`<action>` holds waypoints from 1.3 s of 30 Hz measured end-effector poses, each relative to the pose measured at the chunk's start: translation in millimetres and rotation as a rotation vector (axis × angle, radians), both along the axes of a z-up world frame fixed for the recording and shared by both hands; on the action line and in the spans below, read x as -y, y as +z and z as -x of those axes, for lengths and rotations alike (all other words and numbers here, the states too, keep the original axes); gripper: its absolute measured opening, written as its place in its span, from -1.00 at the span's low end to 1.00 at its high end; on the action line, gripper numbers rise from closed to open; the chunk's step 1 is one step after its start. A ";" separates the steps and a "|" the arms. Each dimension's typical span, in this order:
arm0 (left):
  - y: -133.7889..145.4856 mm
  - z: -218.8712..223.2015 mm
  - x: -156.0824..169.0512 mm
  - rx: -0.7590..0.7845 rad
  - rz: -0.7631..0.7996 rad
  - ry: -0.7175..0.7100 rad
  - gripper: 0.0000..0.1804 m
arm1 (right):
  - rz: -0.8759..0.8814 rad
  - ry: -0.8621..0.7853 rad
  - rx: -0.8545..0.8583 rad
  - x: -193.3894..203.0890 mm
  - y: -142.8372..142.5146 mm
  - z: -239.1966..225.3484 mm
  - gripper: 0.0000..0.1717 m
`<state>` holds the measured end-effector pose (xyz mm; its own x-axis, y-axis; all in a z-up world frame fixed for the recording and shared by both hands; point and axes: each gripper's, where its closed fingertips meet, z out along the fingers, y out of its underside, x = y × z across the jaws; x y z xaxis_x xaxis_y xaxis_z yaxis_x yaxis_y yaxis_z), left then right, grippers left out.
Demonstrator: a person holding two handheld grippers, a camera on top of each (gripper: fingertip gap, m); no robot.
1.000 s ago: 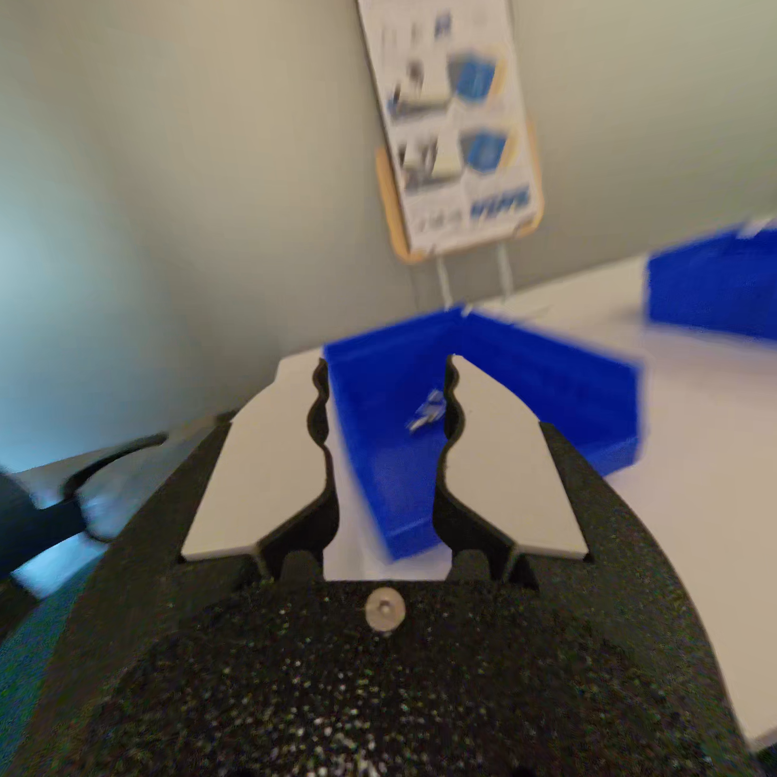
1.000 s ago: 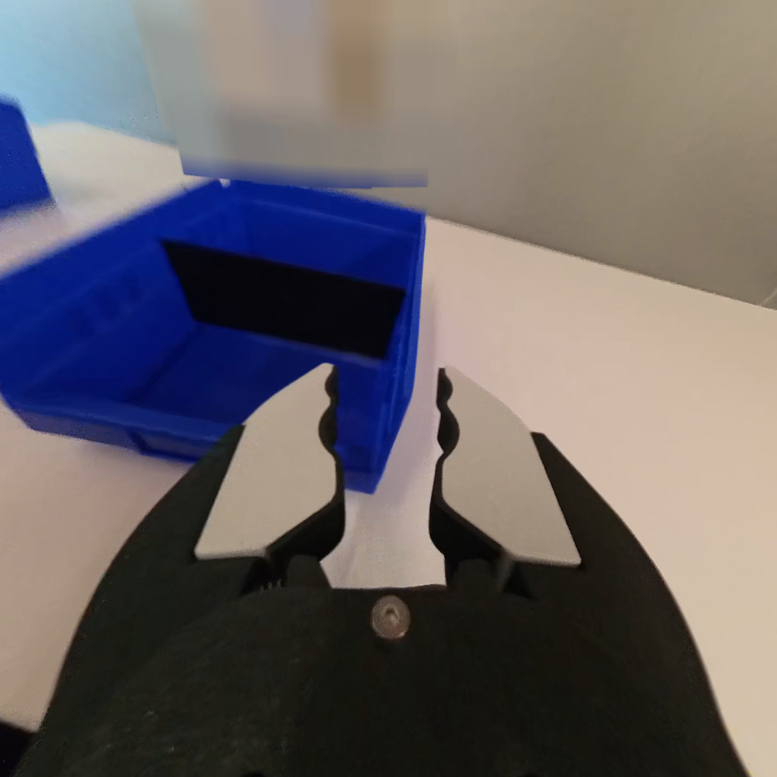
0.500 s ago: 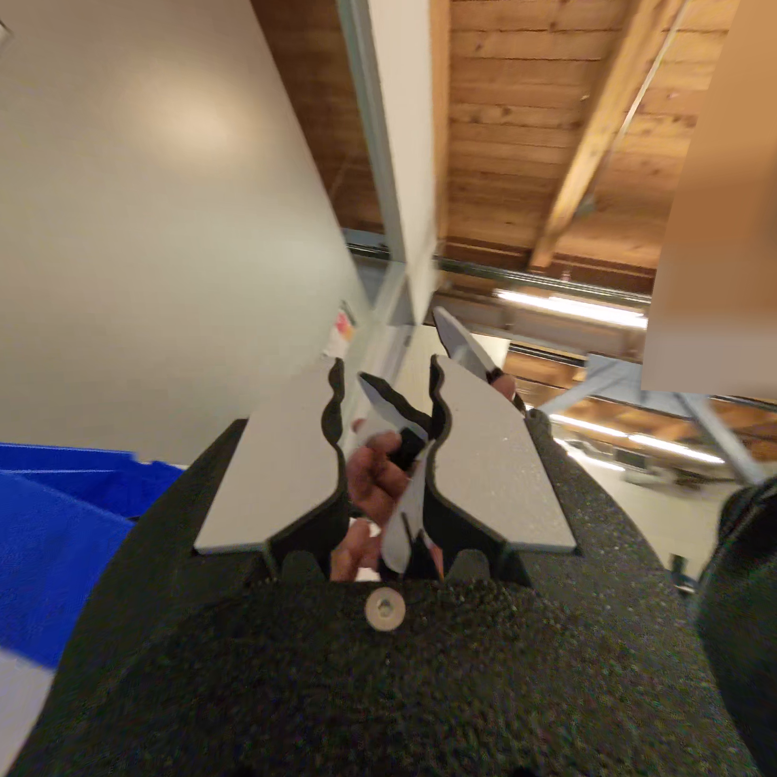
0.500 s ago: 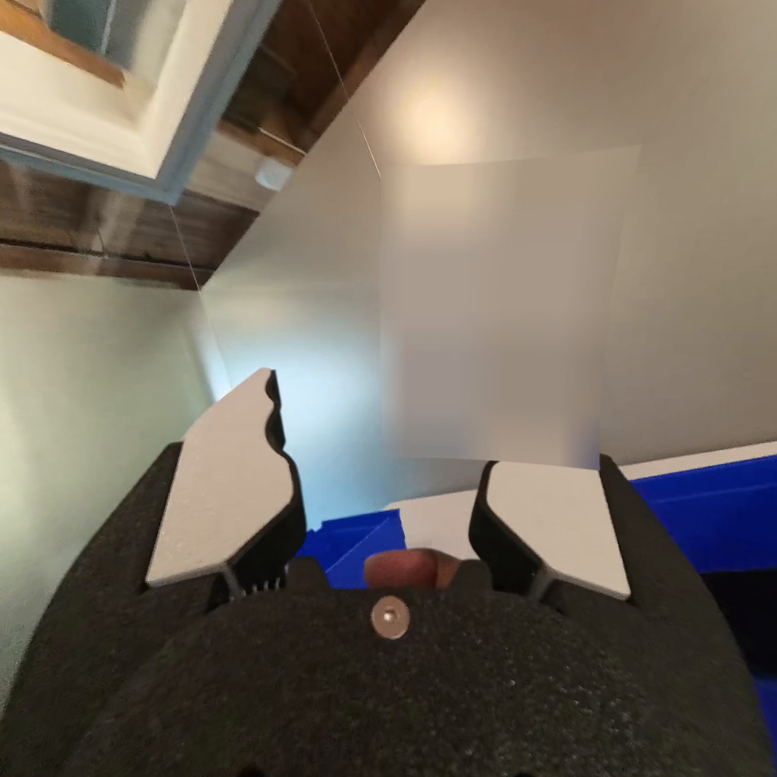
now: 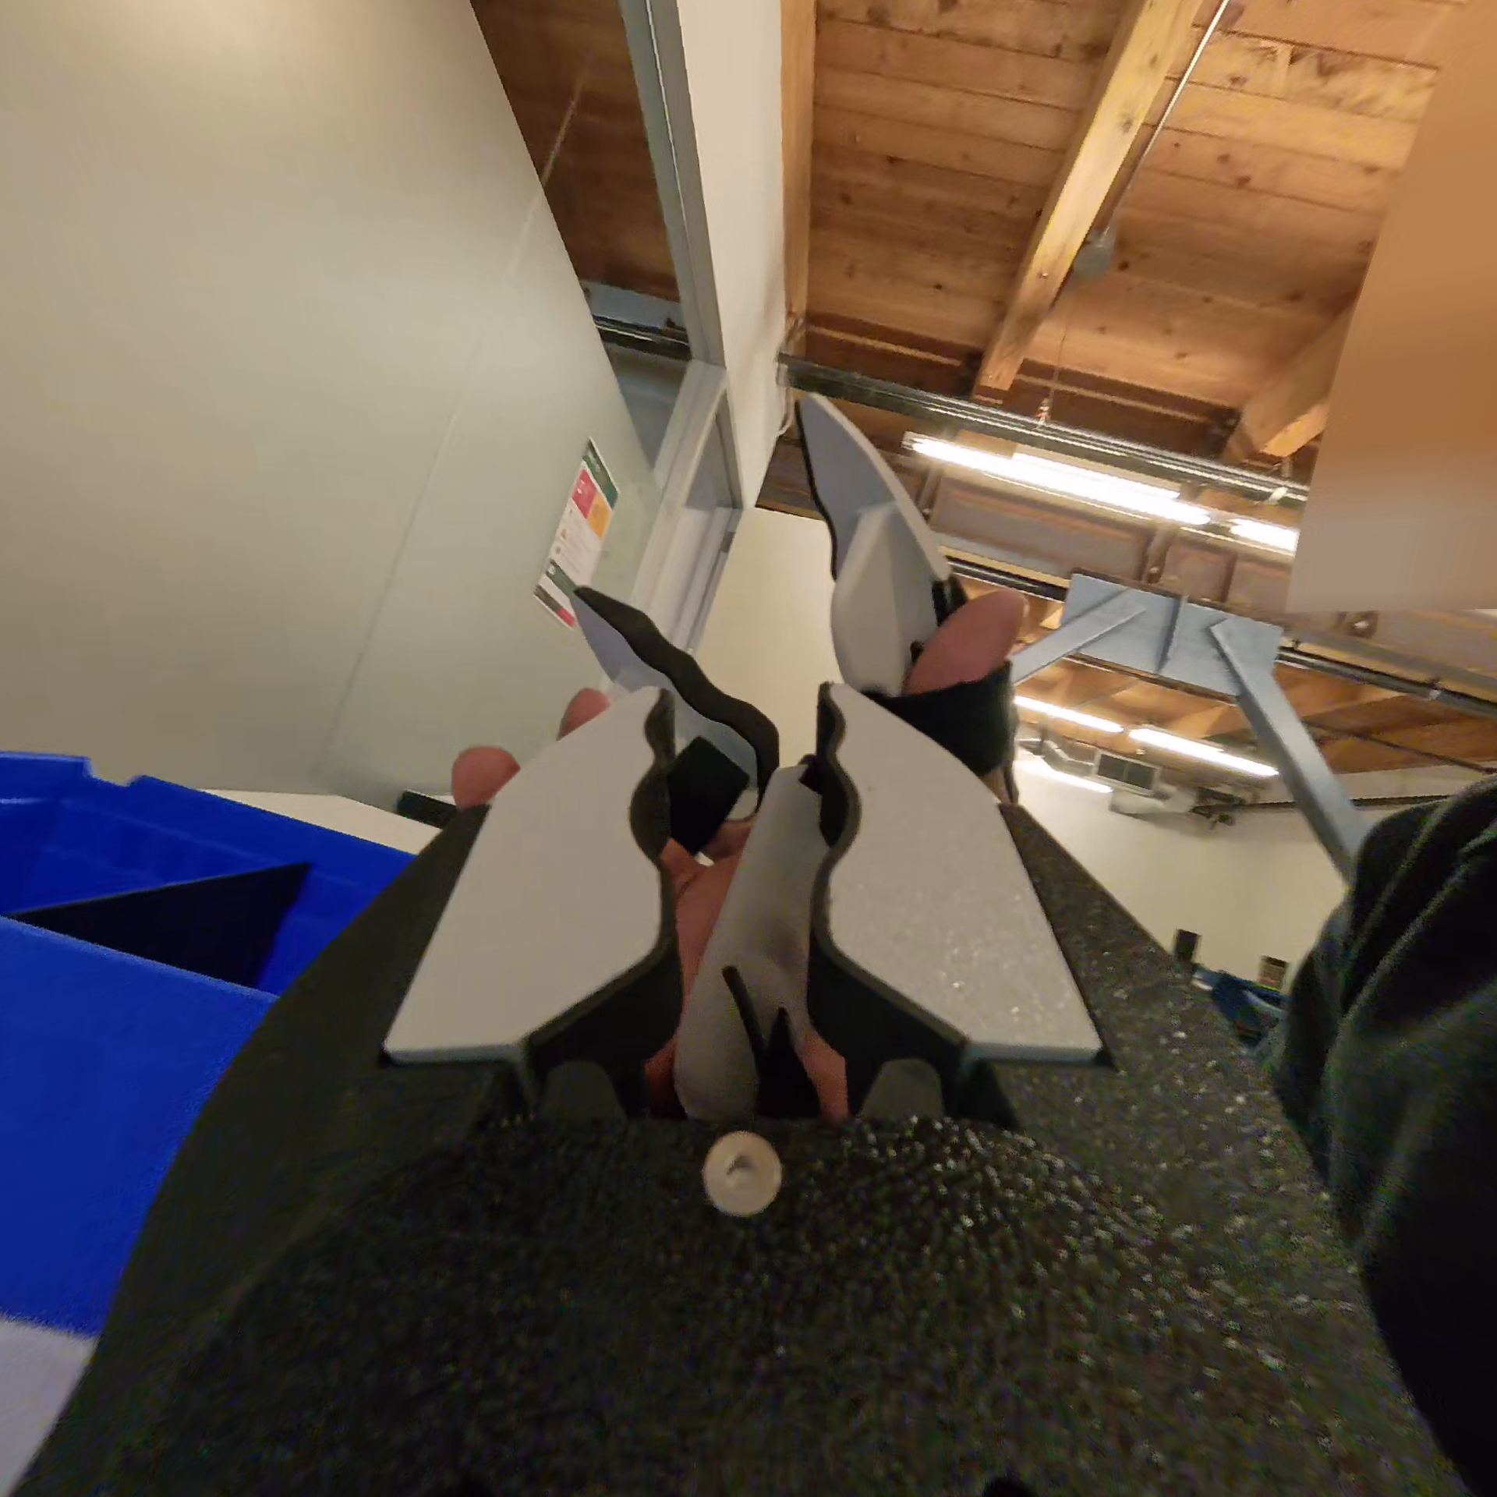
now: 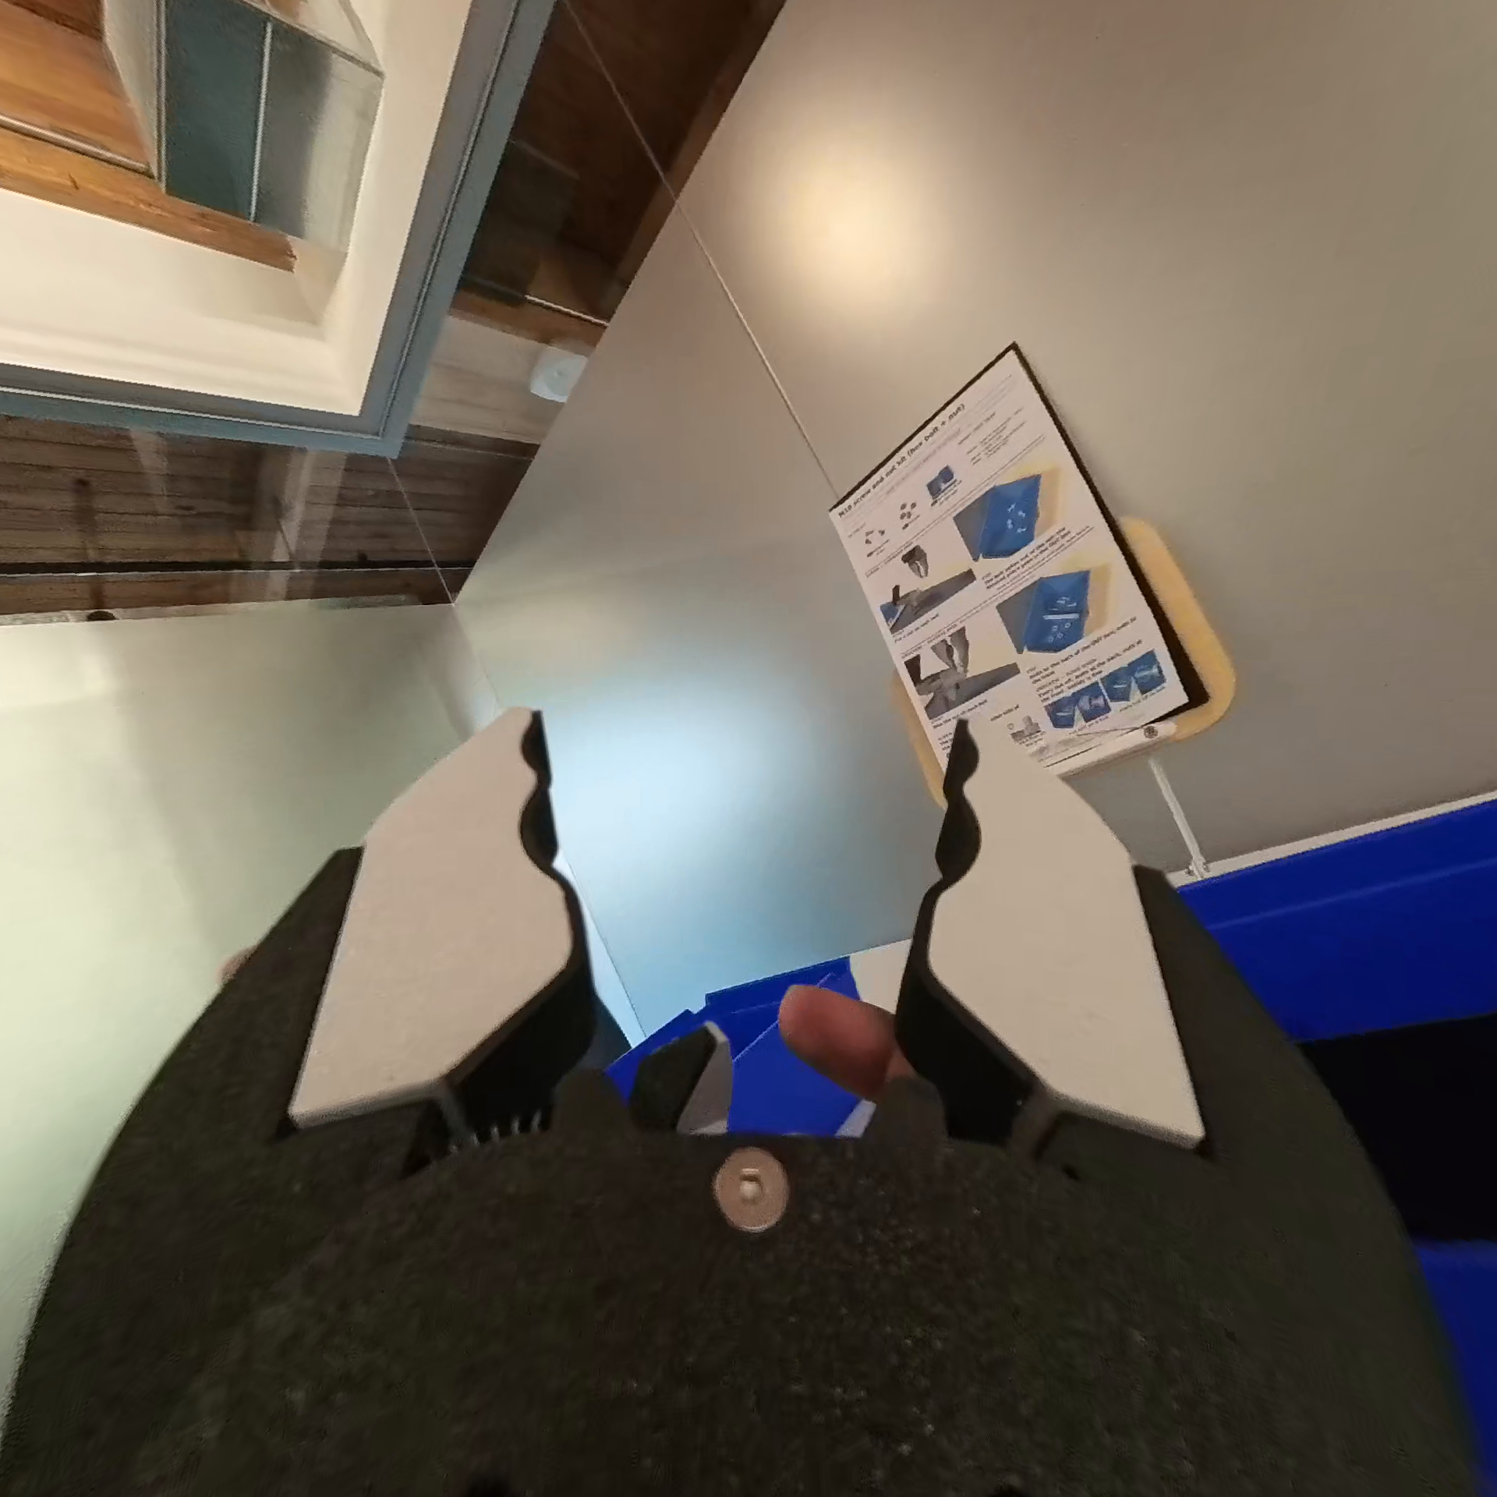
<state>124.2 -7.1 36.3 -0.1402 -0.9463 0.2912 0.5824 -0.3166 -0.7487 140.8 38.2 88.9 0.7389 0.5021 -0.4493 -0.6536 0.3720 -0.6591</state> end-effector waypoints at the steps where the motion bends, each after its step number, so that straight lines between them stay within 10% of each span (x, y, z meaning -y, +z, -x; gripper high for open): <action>1: -1.5 -1.7 2.9 -0.001 0.008 -0.017 -0.66 | 0.016 0.013 -0.004 -0.6 -1.5 -1.1 0.06; 7: -0.2 -4.6 18.0 -0.024 -0.056 -0.058 -0.70 | 0.037 0.026 0.025 0.9 -2.9 -3.2 -0.03; 11: -0.6 10.2 10.7 -0.075 -0.173 0.081 -0.53 | -0.046 -0.283 0.249 2.3 7.2 -27.4 0.11; 19: -32.4 186.1 -136.7 -0.736 -0.257 1.227 -0.33 | 0.306 -0.311 0.529 -45.3 -58.5 -26.3 -0.08; 29: -139.3 240.9 -175.8 -1.232 0.084 1.222 -0.55 | 0.707 -0.288 0.851 -82.4 -159.3 -22.9 -0.53; 33: -149.4 247.8 -183.2 -1.298 0.072 1.239 -0.92 | 0.675 -0.265 0.895 -82.2 -160.8 -11.7 -0.81; 39: -149.9 259.7 -193.6 -1.300 0.089 1.261 -0.95 | 0.683 -0.314 0.874 -94.4 -161.0 -16.7 -1.00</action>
